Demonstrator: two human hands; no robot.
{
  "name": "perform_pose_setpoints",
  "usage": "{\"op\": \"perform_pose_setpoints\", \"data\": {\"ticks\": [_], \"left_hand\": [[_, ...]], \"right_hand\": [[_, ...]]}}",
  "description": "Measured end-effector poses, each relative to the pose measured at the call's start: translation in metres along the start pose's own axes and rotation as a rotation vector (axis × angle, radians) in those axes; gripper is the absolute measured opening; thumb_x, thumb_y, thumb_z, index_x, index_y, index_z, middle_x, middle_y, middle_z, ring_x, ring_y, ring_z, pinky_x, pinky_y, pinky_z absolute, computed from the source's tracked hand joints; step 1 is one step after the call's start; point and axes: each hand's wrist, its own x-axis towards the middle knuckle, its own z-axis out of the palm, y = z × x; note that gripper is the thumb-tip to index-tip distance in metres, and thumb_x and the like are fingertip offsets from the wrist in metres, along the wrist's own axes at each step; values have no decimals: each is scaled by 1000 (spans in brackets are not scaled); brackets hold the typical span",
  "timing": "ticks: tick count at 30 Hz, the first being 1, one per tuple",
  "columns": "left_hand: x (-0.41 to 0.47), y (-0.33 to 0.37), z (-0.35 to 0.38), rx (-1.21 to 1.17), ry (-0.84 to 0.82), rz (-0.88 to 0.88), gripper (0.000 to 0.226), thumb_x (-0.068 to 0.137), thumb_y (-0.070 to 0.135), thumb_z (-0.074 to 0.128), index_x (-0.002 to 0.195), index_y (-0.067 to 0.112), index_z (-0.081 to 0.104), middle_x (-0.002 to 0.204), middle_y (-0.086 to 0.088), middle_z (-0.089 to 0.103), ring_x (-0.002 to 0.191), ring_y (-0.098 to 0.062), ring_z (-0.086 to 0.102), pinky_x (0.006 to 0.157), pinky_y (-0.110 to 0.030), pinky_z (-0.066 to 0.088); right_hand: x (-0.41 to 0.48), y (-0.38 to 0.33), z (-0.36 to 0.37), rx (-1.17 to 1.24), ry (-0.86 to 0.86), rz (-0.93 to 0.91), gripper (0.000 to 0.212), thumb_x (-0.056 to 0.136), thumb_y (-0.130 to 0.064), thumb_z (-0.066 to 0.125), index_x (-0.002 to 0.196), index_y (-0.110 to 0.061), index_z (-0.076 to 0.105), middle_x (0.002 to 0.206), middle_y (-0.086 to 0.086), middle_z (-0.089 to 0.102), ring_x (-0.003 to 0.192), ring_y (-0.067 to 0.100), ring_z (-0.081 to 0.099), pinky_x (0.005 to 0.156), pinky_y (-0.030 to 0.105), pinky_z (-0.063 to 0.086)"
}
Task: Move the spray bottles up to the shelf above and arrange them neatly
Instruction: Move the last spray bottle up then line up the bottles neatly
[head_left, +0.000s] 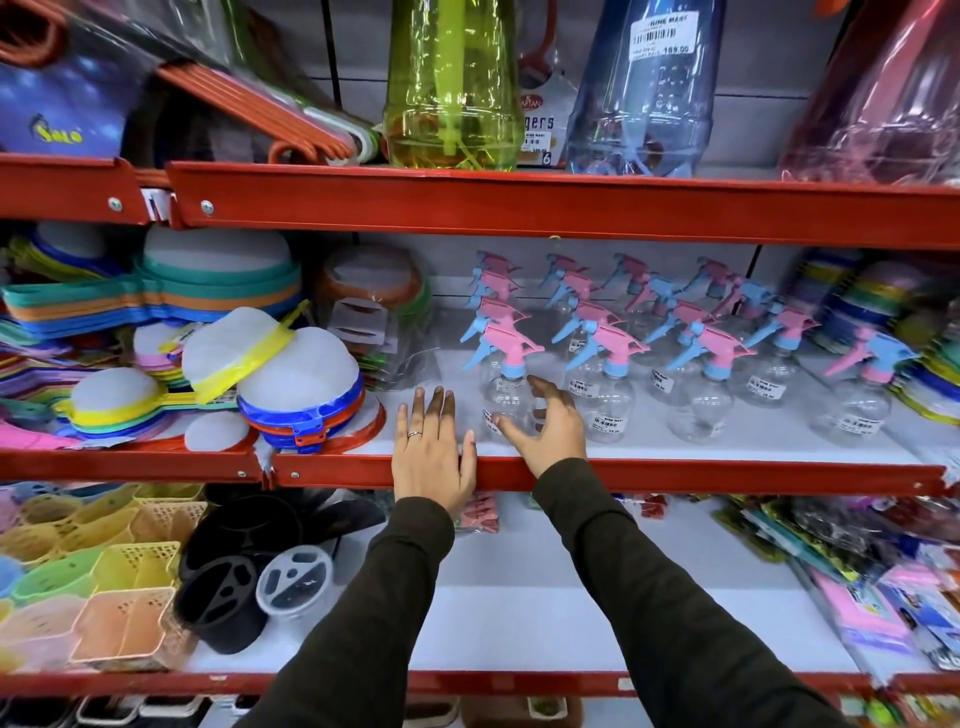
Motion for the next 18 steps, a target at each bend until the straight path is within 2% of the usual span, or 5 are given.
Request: {"op": "perform_pose_setpoints", "data": {"ticks": [4,6,9,13,18], "left_hand": [[1,2,-3,-54,-51,-32,67,102,47,18,155,9,27,161,-12,33,152,-27,24,126,-42,7],[2,5,-7,-127,-63,-92,61,103,44,22,151,8,36,153,-17,46,143,-31,41,123,-43,23],[9,13,-17,-353,-73,-203,54,105,42,25,137,7,49,135,-19,60,118,-33,61,100,-42,47],[23,26,-24,-640,-176,-191,55,105,46,23,137,12,52,140,-19,56,124,-34,55,105,-38,40],[26,36,-19,-837,-278,-232,57,104,50,23,142,16,48,148,-16,50,132,-32,49,112,-37,34]], "right_hand": [[-1,2,-2,26,-15,16,74,74,-46,79,138,-28,47,137,2,53,123,22,55,102,42,51],[-2,0,-2,8,-16,19,77,73,-51,76,140,-28,45,140,2,52,126,23,53,103,43,50],[-4,-1,-3,44,-14,39,75,80,-54,67,144,-23,43,145,5,51,132,23,50,108,44,45],[-4,-1,-6,152,0,78,55,92,-39,58,141,-14,51,140,8,58,125,23,57,108,43,46],[-7,-2,-9,158,-31,69,49,93,-30,56,139,-13,53,134,8,62,115,22,62,104,36,49]]}}
